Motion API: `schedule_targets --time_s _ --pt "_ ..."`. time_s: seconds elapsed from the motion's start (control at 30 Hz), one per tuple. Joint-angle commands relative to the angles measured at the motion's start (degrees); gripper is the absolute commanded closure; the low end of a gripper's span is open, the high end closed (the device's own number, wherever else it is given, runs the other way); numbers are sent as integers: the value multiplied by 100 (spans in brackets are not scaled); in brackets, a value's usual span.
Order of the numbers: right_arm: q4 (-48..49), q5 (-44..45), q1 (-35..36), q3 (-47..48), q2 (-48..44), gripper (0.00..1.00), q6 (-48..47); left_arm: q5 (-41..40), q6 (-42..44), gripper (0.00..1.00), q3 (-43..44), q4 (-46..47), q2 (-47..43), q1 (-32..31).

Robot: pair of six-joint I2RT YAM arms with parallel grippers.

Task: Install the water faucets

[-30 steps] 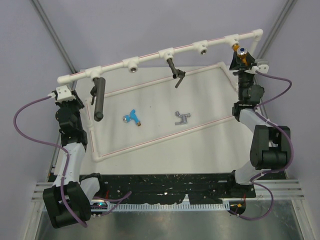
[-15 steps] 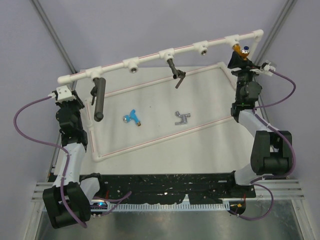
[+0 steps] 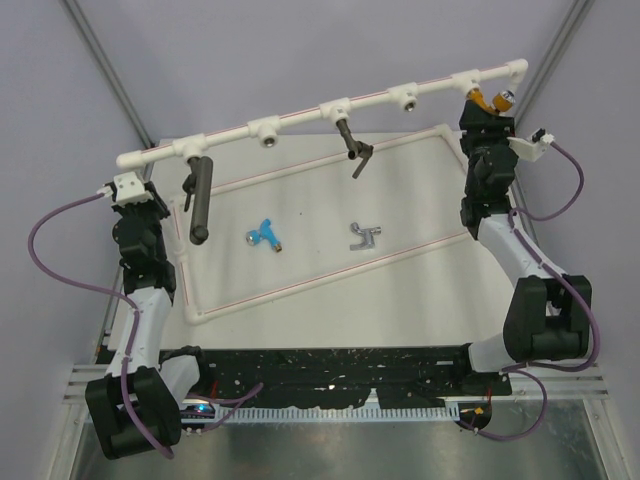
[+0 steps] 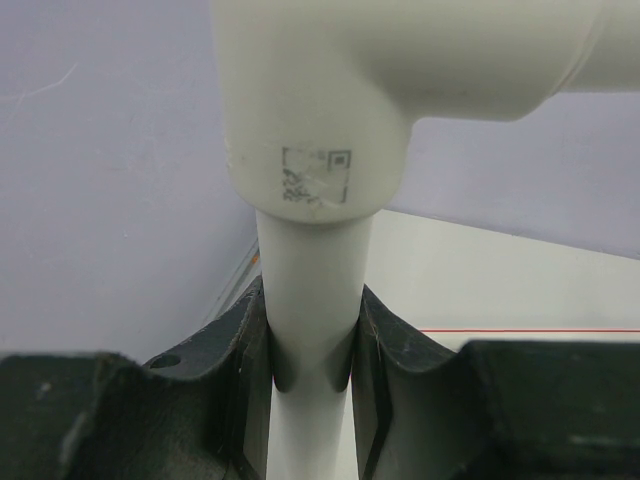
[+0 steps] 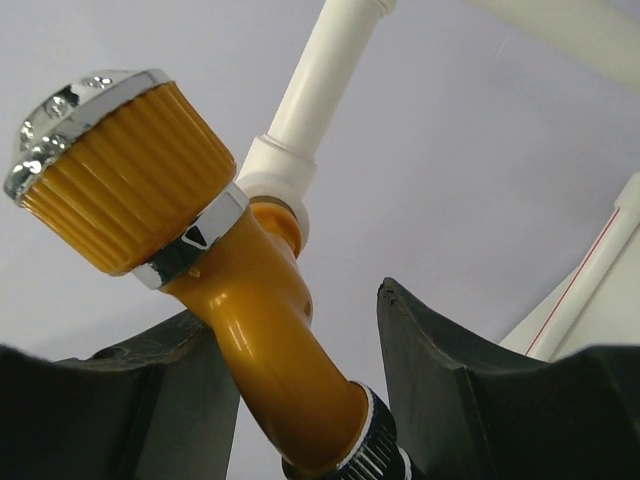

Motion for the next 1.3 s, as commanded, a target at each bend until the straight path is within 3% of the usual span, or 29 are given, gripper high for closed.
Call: schedule_targets --time_s 0.0,0.27,0.6,0.77,0.83,1.03,1.27 --pt "-1012 -79 51 359 -42 95 1151 97 -64 100 -78 -30 -154 -96" --pt "-1022 -229 -2 395 -236 95 781 71 -64 100 -60 -30 -171 -113" --pt "-1909 -993 -108 763 -201 95 2766 53 -64 100 -78 -30 -189 -113" --pt "-2077 -1029 -108 921 -324 94 3006 36 -64 100 -69 -30 -206 -113" --pt "-2033 -977 -99 896 -402 90 2822 36 -64 100 -69 -30 -198 -113" --pt "-1340 -1090 -108 553 -544 63 1785 18 -46 100 -69 -13 -198 -104" --pt "-461 -1055 -108 -325 -842 46 450 35 -73 100 -60 -4 -180 -113"
